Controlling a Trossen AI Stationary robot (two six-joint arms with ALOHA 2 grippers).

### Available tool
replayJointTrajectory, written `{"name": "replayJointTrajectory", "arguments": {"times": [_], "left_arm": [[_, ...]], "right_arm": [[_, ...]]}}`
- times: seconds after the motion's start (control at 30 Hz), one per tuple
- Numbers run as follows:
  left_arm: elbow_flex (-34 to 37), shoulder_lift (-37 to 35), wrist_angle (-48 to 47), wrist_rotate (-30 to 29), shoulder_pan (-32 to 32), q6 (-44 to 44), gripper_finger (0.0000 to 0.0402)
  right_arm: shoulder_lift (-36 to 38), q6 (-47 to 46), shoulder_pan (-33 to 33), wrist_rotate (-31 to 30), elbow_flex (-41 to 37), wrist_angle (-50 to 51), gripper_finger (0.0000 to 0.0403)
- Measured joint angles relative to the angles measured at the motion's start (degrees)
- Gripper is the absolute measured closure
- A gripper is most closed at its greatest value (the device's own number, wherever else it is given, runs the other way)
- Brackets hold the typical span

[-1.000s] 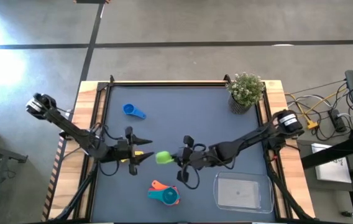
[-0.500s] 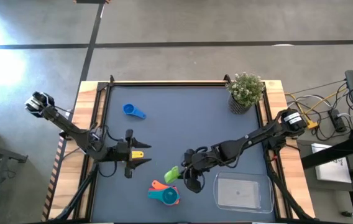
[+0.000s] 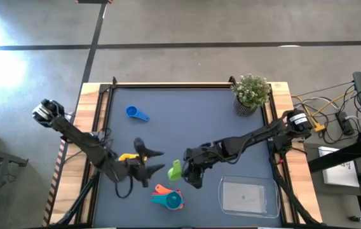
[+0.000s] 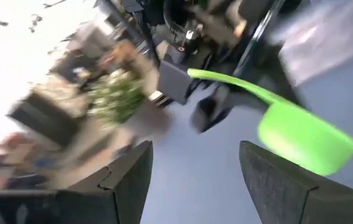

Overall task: Nest measuring cups in basket
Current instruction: Stack the light green measuring cup on top of the light blue measuring cup

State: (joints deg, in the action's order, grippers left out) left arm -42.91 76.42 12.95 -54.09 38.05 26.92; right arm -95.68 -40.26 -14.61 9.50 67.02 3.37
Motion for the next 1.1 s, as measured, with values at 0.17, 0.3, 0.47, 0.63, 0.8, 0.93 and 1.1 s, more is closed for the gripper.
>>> {"name": "replayJointTrajectory", "arguments": {"times": [0.17,0.3,0.47,0.63,0.8,0.93,1.1], "left_arm": [[-9.22,8.49,-11.56,-13.59,1.25,7.04,0.018],[-15.18,15.26,-18.94,-19.28,1.28,9.19,0.0181],[-18.58,21.27,-21.47,-23.01,1.54,11.29,0.0195],[-18.87,22.62,-21.52,-25.73,1.7,11.69,0.0211],[-18.48,21.96,-21.73,-27.86,1.88,12.15,0.0217],[-18.63,21.91,-21.7,-27.46,1.92,15.04,0.0217],[-18.56,21.91,-21.79,-27.45,1.92,16.99,0.0217]], "right_arm": [[0.0,-2.58,1.93,3.93,-0.04,0.58,0.0395],[-0.07,-4.1,2.93,6.09,-0.04,0.65,0.0394],[-0.07,-5.35,3.7,7.5,-0.06,0.64,0.0394],[-0.09,-5.81,4.59,7.58,-0.33,0.74,0.0394],[-0.11,-5.84,5.75,7.7,-1.12,0.91,0.0394],[-0.11,-6.57,6.81,9.14,-1.76,0.83,0.0394],[-0.11,-7.47,7.54,11.89,-2.02,0.59,0.0394]]}}
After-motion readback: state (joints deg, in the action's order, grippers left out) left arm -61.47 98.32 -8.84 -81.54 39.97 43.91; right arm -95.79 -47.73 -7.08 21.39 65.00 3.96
